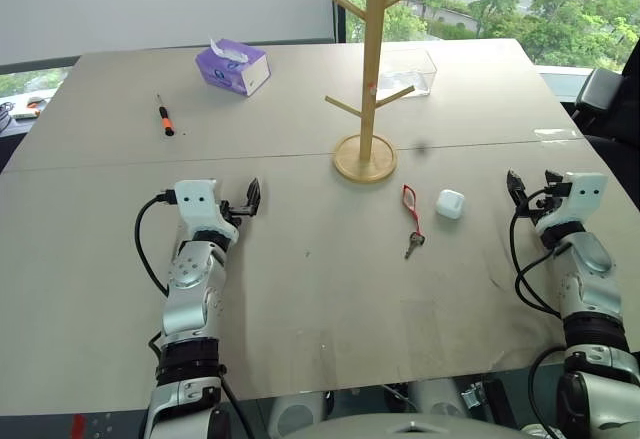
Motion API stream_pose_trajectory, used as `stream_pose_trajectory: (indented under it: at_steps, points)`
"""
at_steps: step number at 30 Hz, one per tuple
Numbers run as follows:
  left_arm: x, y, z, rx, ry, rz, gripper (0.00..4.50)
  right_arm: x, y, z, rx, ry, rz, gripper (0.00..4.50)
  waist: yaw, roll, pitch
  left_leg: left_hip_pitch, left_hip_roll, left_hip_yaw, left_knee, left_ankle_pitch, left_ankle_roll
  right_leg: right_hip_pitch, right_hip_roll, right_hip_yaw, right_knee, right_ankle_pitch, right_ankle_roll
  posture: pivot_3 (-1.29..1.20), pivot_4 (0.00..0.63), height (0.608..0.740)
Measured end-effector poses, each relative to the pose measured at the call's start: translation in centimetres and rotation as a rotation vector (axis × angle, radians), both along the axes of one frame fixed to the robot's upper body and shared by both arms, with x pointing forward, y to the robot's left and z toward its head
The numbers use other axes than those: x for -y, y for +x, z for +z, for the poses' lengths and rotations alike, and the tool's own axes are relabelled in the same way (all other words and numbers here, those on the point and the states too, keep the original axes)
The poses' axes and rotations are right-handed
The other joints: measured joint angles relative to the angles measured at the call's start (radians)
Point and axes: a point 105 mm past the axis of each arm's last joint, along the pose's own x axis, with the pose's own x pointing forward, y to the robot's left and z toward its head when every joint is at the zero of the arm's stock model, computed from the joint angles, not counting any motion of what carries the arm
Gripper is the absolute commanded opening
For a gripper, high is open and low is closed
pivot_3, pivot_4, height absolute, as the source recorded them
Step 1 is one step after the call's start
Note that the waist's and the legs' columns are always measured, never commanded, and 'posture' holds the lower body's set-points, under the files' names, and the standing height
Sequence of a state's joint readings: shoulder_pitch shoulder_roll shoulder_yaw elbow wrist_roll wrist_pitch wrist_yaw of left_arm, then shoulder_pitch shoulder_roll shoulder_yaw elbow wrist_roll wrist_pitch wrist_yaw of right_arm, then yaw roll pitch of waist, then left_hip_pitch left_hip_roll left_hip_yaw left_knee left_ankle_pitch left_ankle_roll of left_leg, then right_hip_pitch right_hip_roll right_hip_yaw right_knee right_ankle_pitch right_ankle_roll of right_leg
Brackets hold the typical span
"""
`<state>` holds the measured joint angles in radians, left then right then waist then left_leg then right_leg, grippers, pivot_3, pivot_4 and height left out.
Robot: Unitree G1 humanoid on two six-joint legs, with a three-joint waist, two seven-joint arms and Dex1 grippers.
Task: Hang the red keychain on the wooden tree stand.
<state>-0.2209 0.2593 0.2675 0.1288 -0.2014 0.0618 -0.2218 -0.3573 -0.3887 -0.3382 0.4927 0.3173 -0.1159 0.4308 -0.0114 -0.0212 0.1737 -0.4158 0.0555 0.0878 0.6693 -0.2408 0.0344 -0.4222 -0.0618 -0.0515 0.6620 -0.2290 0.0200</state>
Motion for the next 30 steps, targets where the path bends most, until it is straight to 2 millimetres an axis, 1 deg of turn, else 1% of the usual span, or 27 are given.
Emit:
stream_pose_trajectory:
  at_steps: [17,21,24,27,29,30]
  points:
    - [0.3,0.0,0.1,0.012,-0.045,-0.033,4.5,-0.1,0.0,0.0,-0.002,-0.002,0.005,4.07,0.0,0.0,0.0,0.0,0.0,0.0,0.0,0.0,0.0,0.0,0.0,0.0,0.0,0.0,0.0,0.0,0.15,0.74]
    - [1.0,-0.4,0.7,0.036,-0.046,-0.084,4.5,-0.2,0.0,0.0,-0.001,-0.002,0.014,4.07,0.0,0.0,0.0,0.0,0.0,0.0,0.0,0.0,0.0,0.0,0.0,0.0,0.0,0.0,0.0,0.0,0.15,0.74]
    - [3.2,-1.1,1.4,0.071,-0.051,-0.218,4.5,-0.5,0.0,0.0,-0.001,-0.004,0.038,4.07,0.0,0.0,0.0,0.0,0.0,0.0,0.0,0.0,0.0,0.0,0.0,0.0,0.0,0.0,0.0,0.0,0.15,0.74]
    - [4.9,-2.3,1.9,0.108,-0.046,-0.339,4.5,-1.1,-0.1,0.2,-0.002,-0.015,0.113,4.07,0.0,0.0,0.0,0.0,0.0,0.0,0.0,0.0,0.0,0.0,0.0,0.0,0.0,0.0,0.0,0.0,0.15,0.74]
    - [6.7,-4.0,2.2,0.124,-0.045,-0.489,4.5,-2.3,-0.6,1.1,0.011,-0.054,0.24,4.07,-0.001,0.0,0.0,0.0,0.001,0.001,0.0,0.0,0.0,0.0,0.0,0.001,0.0,0.0,0.0,0.0,0.15,0.74]
    - [7.8,-5.2,2.1,0.12,-0.033,-0.586,4.5,-3.2,-1.1,1.5,0.015,-0.086,0.334,4.07,-0.002,0.0,0.0,0.001,0.001,0.001,-0.001,0.0,0.0,0.0,0.0,0.001,-0.001,0.0,0.0,0.0,0.15,0.74]
